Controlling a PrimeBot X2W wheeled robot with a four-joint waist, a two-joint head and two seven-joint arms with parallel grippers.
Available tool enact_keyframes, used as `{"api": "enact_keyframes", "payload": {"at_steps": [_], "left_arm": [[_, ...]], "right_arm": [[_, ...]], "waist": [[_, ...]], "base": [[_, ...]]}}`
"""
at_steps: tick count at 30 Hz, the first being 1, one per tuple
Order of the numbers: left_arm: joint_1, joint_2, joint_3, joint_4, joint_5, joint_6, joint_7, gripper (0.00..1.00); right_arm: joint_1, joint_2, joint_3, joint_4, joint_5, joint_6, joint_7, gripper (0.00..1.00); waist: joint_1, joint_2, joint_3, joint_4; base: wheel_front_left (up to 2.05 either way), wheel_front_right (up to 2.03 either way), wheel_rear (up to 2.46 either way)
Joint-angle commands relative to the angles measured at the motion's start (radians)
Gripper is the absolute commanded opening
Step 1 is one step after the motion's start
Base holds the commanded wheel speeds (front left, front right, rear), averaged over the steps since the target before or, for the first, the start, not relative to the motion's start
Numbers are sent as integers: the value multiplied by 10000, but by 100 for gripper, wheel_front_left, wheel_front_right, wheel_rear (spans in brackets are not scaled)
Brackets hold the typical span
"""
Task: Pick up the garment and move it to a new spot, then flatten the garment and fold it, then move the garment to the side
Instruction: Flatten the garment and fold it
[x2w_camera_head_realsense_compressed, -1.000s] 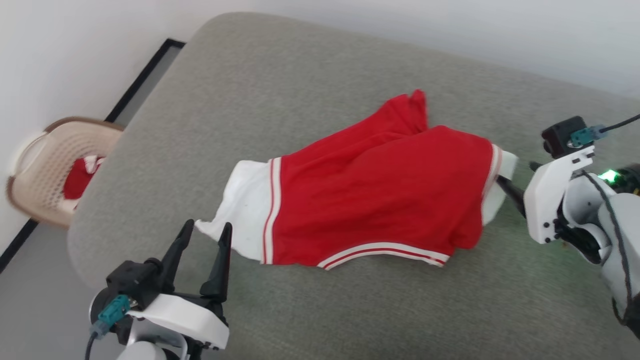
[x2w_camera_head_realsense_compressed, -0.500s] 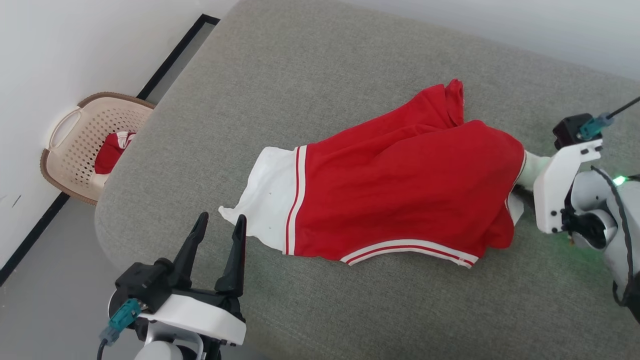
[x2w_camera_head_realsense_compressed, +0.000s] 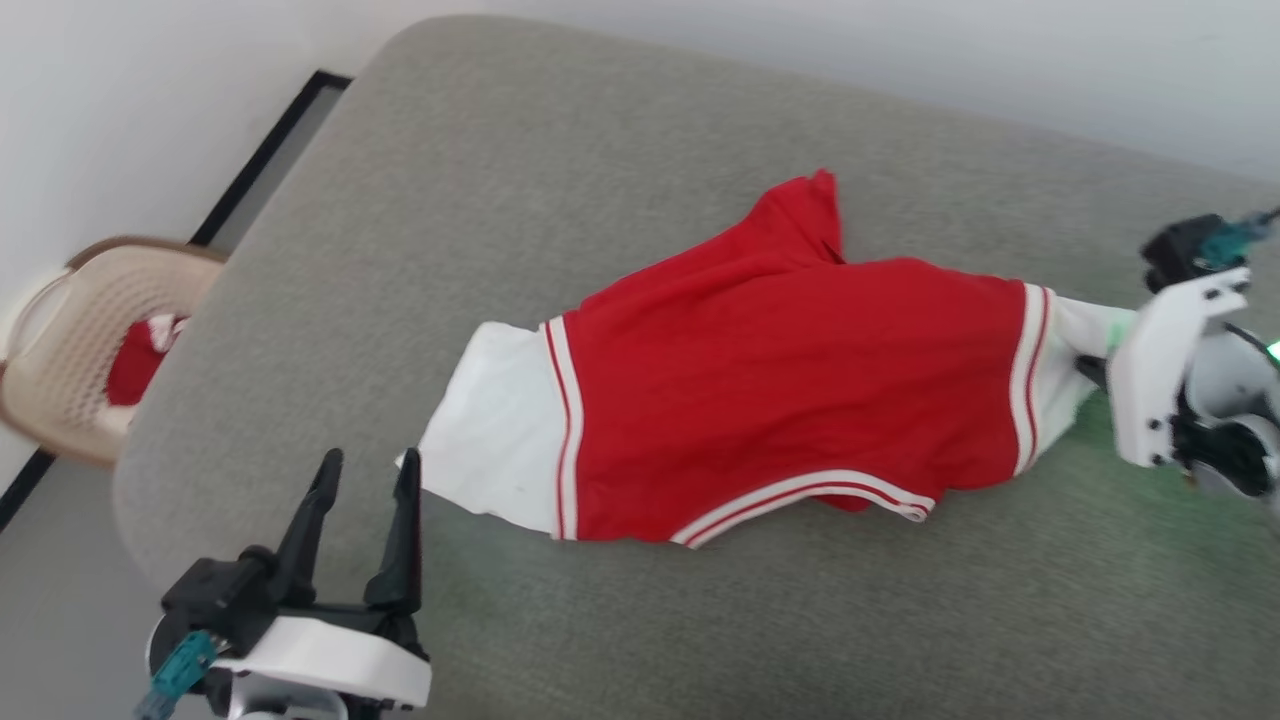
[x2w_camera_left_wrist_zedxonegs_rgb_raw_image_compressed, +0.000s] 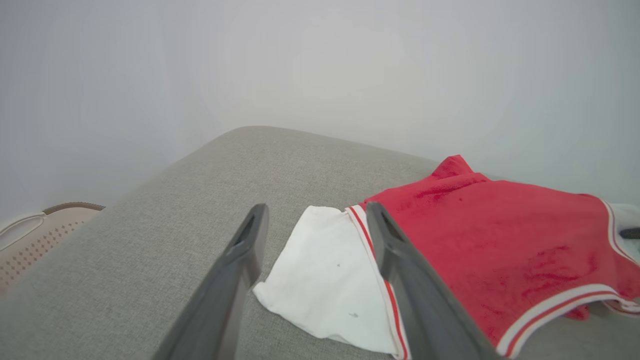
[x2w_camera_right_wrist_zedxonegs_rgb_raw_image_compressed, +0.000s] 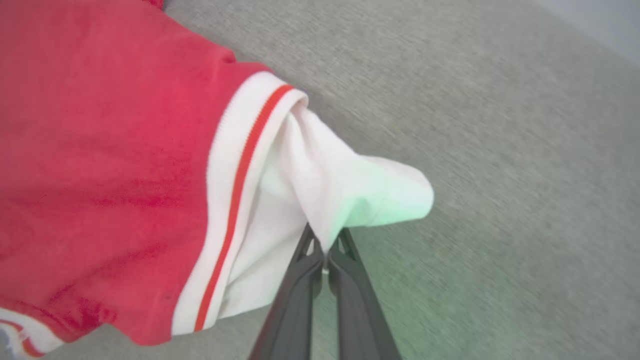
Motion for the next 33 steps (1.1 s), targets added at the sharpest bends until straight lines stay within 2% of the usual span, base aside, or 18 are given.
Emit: {"api": "enact_keyframes", "payload": {"at_steps": [1, 6, 13, 18, 25, 26, 27, 28, 33], "left_arm": [[179, 20, 140, -51, 70, -68, -49, 100], [374, 86, 319, -83, 216, -146, -49, 100], [677, 214, 422, -43, 319, -178, -50, 100], [762, 252, 391, 20, 303, -203, -50, 100], [566, 392, 318, 196, 196, -228, -50, 100], [509, 431, 311, 195, 180, -229, -50, 100], [473, 474, 319, 201, 166, -219, -50, 100], [462, 512, 316, 213, 133, -215, -50, 100], [344, 904, 170, 277, -27, -224, 126, 100]], "right_arm": [[298, -270, -94, -175, 203, -24, 44, 0], [805, -822, -471, -459, 519, -24, 298, 0], [2031, -1565, -1464, -804, 843, -24, 1445, 0], [2892, -1315, -2451, -962, 637, -24, 1452, 0], [3468, -311, -3389, -671, -73, -23, 793, 0], [3467, -209, -3491, -646, -220, -23, 707, 28], [3456, -82, -3608, -622, -299, -23, 643, 86], [3450, 16, -3691, -599, -415, -23, 638, 100], [3368, 267, -4107, -1061, -843, -21, 755, 100]], "waist": [[0, -1, -233, -364], [0, -1, -446, -720], [0, -1, -789, -1131], [0, -1, -896, -1299], [0, -1, -859, -1561], [0, -1, -855, -1610], [0, -1, -851, -1668], [0, -1, -851, -1732], [0, -1, -794, -2144]], "base": [[0, 0, 0], [0, 0, 0], [0, 0, 0], [0, 0, 0], [0, 0, 0], [0, 0, 0], [0, 0, 0], [0, 0, 0], [0, 0, 0]]}}
